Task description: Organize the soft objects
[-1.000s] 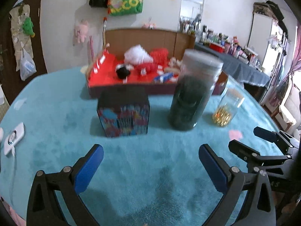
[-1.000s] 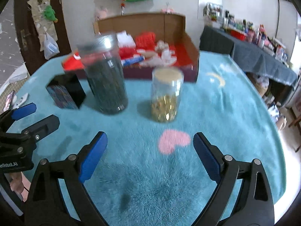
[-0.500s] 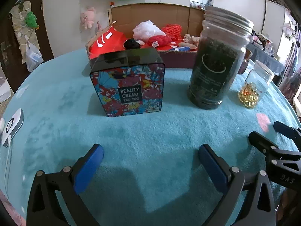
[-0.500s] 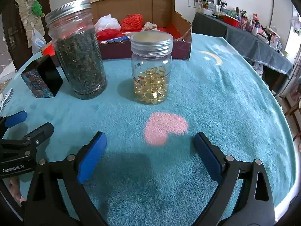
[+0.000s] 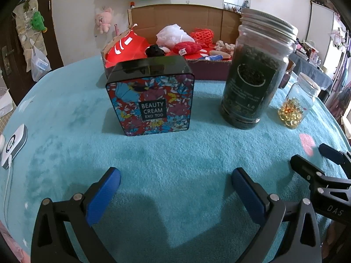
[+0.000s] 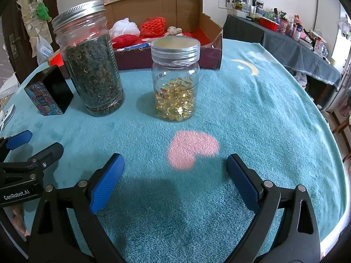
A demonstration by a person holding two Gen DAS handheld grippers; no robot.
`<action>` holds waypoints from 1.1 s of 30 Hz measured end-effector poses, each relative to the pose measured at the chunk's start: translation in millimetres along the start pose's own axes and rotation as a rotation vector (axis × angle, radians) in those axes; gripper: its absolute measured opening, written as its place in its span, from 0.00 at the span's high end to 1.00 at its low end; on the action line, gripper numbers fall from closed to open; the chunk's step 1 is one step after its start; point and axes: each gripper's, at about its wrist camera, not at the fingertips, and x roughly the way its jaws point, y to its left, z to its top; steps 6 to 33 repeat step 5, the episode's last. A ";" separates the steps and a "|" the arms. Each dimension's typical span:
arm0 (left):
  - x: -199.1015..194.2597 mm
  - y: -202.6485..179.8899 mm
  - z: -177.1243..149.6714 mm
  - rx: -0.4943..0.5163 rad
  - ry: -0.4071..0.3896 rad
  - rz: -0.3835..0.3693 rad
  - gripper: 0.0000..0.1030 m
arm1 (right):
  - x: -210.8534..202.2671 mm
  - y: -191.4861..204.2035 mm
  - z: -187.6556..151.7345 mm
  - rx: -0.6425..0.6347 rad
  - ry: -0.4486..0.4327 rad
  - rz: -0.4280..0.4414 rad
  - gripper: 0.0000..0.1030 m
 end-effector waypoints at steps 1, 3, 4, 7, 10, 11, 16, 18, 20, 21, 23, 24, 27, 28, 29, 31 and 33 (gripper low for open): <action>-0.1 0.0 -0.1 -0.001 0.000 -0.001 0.00 | 0.0 0.0 0.0 0.000 0.000 0.001 0.07; -0.1 0.2 0.2 -0.001 -0.001 -0.001 0.00 | -0.2 0.3 -0.3 0.001 0.000 0.001 0.07; 0.1 0.4 0.4 -0.001 0.000 -0.002 0.00 | 0.0 0.4 -0.2 0.001 0.000 0.001 0.07; 0.1 0.2 0.4 -0.001 0.000 -0.002 0.00 | -0.2 0.2 -0.3 0.001 -0.001 0.001 0.07; 0.1 0.2 0.4 -0.001 0.000 -0.002 0.00 | -0.2 0.2 -0.3 0.001 -0.001 0.001 0.07; 0.1 0.2 0.4 -0.001 0.000 -0.002 0.00 | -0.2 0.2 -0.3 0.001 -0.001 0.001 0.07; 0.1 0.2 0.4 -0.001 0.000 -0.002 0.00 | -0.2 0.2 -0.3 0.001 -0.001 0.001 0.07; 0.1 0.2 0.4 -0.001 0.000 -0.002 0.00 | -0.2 0.2 -0.3 0.001 -0.001 0.001 0.07; 0.1 0.2 0.4 -0.001 0.000 -0.002 0.00 | -0.2 0.2 -0.3 0.001 -0.001 0.001 0.07; 0.1 0.2 0.4 -0.001 0.000 -0.002 0.00 | -0.2 0.2 -0.3 0.001 -0.001 0.001 0.07; 0.1 0.2 0.4 -0.001 0.000 -0.002 0.00 | -0.2 0.2 -0.3 0.001 -0.001 0.001 0.07; 0.1 0.2 0.4 -0.001 0.000 -0.002 0.00 | -0.2 0.2 -0.3 0.001 -0.001 0.001 0.07; 0.1 0.2 0.4 -0.001 0.000 -0.002 0.00 | -0.2 0.2 -0.3 0.001 -0.001 0.001 0.07; 0.1 0.2 0.4 -0.001 0.000 -0.002 0.00 | -0.2 0.2 -0.3 0.001 -0.001 0.001 0.07; 0.1 0.2 0.4 -0.001 0.000 -0.002 0.00 | -0.2 0.2 -0.3 0.001 -0.001 0.001 0.07; 0.1 0.2 0.4 -0.001 0.000 -0.002 0.00 | -0.2 0.2 -0.3 0.001 -0.001 0.001 0.07; 0.1 0.2 0.4 -0.001 0.000 -0.002 0.00 | -0.2 0.2 -0.3 0.001 -0.001 0.001 0.07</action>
